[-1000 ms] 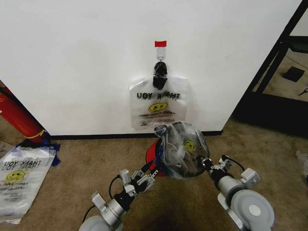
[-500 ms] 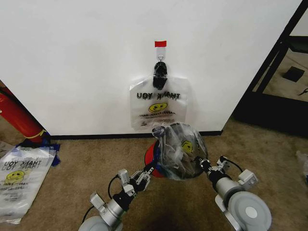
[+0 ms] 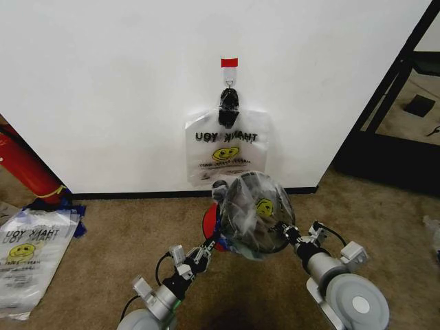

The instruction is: Pick up the garbage bag from the wall and place it over the trash bin.

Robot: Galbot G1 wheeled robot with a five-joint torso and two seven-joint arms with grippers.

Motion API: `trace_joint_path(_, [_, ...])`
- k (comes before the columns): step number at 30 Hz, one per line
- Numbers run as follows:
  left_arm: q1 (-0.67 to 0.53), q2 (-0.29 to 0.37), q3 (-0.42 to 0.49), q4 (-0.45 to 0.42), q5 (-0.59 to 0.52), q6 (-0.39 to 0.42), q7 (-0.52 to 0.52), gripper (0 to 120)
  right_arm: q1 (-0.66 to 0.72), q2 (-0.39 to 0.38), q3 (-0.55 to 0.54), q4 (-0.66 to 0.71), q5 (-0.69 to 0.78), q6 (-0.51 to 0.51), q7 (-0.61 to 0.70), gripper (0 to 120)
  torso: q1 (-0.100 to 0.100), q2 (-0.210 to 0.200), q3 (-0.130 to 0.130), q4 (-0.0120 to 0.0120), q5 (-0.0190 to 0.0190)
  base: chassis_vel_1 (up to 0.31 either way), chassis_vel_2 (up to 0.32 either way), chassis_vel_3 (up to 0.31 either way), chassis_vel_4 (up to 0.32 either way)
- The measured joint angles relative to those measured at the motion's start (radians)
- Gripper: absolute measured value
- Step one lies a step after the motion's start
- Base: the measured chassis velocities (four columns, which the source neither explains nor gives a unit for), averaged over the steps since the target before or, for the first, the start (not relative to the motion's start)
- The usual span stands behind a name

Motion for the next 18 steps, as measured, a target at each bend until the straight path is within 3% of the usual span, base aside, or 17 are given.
trace_joint_path(10, [-0.042,-0.055,0.015,0.070,0.007,-0.012,-0.033,0,-0.015,0.011,-0.010,0.013,-0.010,-0.007,0.001,0,0.000,0.000,0.000,0.0001,0.0000,0.000,0.000,0.000,0.000])
trace_joint_path(18, [-0.026,-0.034,0.004,0.068,0.008,-0.016,-0.036,0,-0.007,0.016,-0.015,-0.006,-0.030,-0.002,-0.001,0,0.000,0.000,0.000,0.0001,0.0000,0.000,0.000,0.000,0.000])
